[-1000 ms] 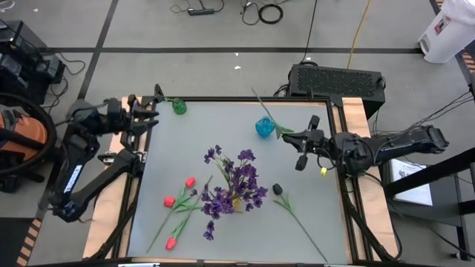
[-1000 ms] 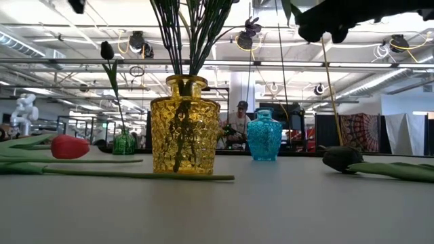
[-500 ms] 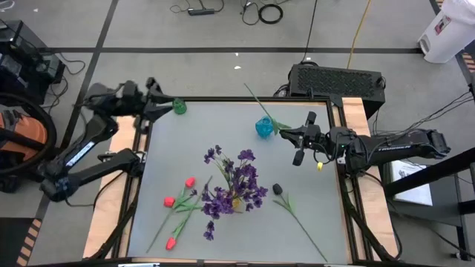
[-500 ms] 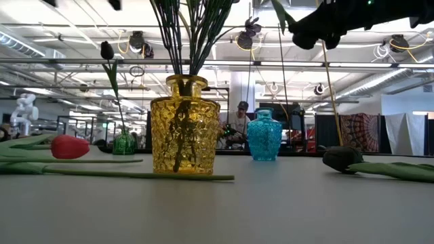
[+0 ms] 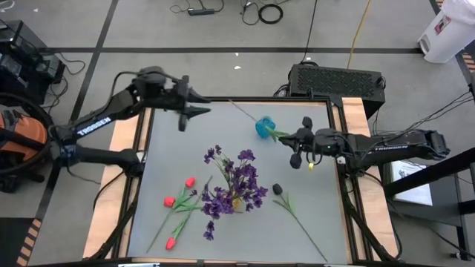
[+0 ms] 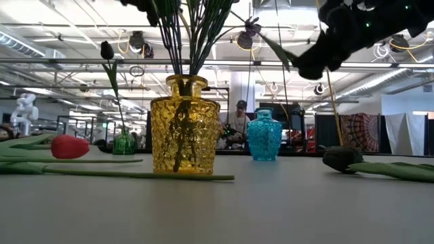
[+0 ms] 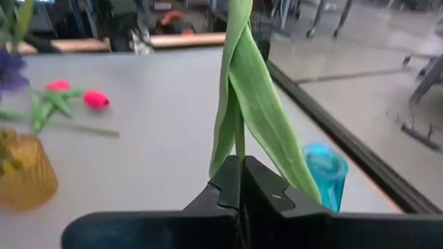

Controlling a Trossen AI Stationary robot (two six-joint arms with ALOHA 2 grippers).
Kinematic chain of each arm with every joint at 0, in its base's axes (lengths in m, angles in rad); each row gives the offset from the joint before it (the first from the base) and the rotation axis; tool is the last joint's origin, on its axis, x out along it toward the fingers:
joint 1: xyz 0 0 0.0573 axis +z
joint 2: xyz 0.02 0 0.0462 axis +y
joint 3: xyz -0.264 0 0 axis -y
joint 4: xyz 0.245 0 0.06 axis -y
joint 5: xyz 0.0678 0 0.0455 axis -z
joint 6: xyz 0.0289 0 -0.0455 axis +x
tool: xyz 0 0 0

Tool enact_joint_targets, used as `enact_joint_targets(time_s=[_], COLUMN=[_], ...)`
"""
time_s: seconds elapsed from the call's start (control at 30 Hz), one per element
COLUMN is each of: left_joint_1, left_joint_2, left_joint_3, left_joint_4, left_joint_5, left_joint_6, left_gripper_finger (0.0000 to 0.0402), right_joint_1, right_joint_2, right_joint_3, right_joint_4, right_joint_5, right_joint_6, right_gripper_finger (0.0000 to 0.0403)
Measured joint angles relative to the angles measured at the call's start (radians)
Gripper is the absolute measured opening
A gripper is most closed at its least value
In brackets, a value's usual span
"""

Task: Sort flowers into vase by color
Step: Put the bottom black flower into the green vase

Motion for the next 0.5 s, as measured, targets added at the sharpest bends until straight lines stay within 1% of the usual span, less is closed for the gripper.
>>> enact_joint_targets(time_s=[0.1, 0.17, 0.33, 0.5], left_joint_1=[-0.076, -0.118, -0.192, -0.265], left_joint_2=[0.069, 0.101, 0.152, 0.216], left_joint_3=[0.120, 0.184, 0.315, 0.423], left_joint_4=[-0.180, -0.241, -0.339, -0.464], left_joint_5=[-0.162, -0.236, -0.334, -0.478], left_joint_6=[0.111, 0.141, 0.164, 0.243], left_gripper_finger=[0.0151, 0.0151, 0.0151, 0.0151], right_joint_1=[0.000, 0.000, 0.000, 0.000], right_joint_2=[0.000, -0.001, -0.001, -0.001], right_joint_3=[0.000, 0.000, 0.000, 0.000], right_joint_4=[-0.036, -0.060, -0.117, -0.172], right_joint_5=[0.000, 0.000, 0.000, 0.000], right_joint_6=[0.013, 0.020, 0.040, 0.075], right_gripper_finger=[0.0000, 0.0000, 0.0000, 0.0000])
